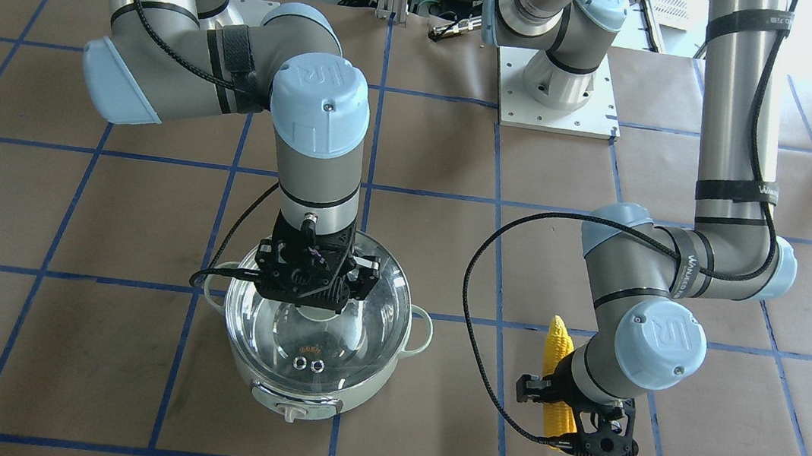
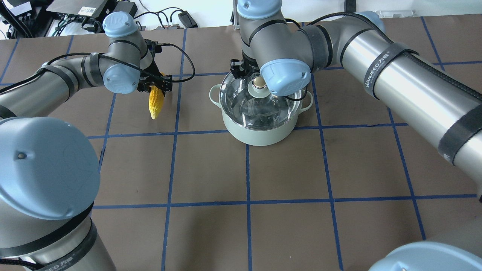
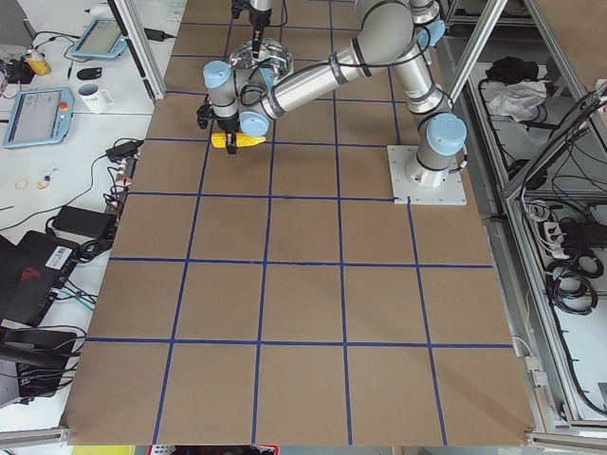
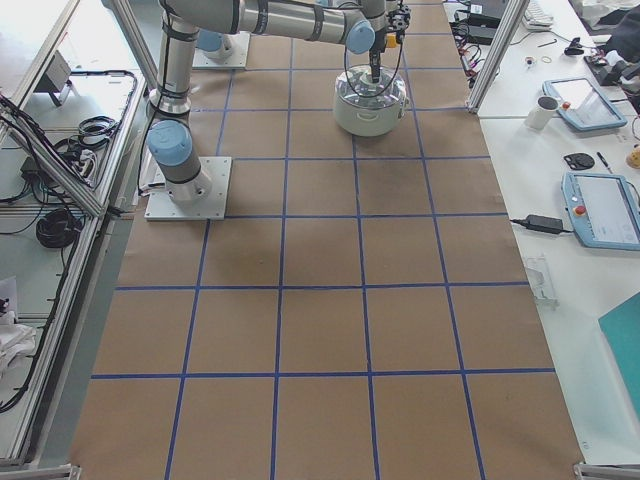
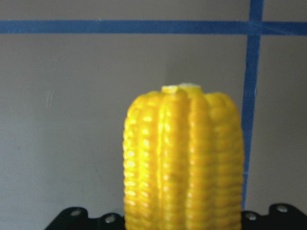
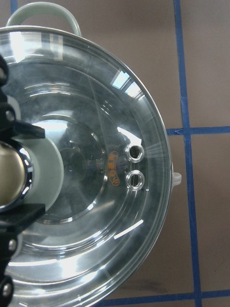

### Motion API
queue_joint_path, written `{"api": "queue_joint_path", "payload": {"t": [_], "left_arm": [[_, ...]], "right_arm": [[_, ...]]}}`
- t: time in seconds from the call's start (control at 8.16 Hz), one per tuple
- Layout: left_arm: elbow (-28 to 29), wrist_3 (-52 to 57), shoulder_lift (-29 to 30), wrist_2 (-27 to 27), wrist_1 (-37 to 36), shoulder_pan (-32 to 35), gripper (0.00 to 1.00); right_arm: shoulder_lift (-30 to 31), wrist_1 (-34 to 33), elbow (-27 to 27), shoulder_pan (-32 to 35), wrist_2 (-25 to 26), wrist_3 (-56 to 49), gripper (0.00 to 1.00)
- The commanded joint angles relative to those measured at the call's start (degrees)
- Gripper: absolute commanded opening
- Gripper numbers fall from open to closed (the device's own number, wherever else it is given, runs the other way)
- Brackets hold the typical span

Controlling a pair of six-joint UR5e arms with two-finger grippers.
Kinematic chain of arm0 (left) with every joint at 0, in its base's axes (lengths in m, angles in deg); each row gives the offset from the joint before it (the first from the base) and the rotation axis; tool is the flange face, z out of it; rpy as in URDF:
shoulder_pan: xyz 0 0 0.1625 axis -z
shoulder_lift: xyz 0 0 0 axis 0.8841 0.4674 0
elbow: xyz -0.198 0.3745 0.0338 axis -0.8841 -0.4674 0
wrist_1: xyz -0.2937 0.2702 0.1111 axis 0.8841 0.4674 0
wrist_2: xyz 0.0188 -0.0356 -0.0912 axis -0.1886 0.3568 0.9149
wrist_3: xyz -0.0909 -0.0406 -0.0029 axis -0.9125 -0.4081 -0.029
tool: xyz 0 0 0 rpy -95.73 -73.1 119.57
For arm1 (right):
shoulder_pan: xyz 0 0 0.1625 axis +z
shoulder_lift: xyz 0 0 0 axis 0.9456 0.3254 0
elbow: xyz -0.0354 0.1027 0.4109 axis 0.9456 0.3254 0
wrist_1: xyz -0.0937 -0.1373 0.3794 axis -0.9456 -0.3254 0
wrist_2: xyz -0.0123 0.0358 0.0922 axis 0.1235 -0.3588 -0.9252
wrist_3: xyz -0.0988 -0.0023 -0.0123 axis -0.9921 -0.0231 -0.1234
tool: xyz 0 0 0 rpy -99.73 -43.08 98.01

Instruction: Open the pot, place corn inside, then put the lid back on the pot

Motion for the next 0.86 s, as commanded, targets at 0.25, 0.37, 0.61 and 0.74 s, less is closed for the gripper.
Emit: {"api": "queue_joint_path", "payload": {"t": [0.25,0.37,0.61,0.74], "left_arm": [[0.19,-4.11,-8.73,0.42,13.71,0.31,0.00],[0.37,-4.20,-9.10,0.33,16.25,0.40,0.00],[1.15,-6.12,-9.89,0.68,16.45,1.36,0.00],[2.55,-7.01,-10.15,0.60,16.63,3.80,0.00]], "right_arm": [[7.05,2.76,0.52,-0.51,0.20,-0.88,0.34],[10.74,8.35,0.70,-1.21,0.03,-1.14,0.34],[17.24,17.42,0.70,-4.28,-0.85,-3.68,0.31],[20.76,20.33,0.61,-5.34,-0.77,-9.35,0.31]]}}
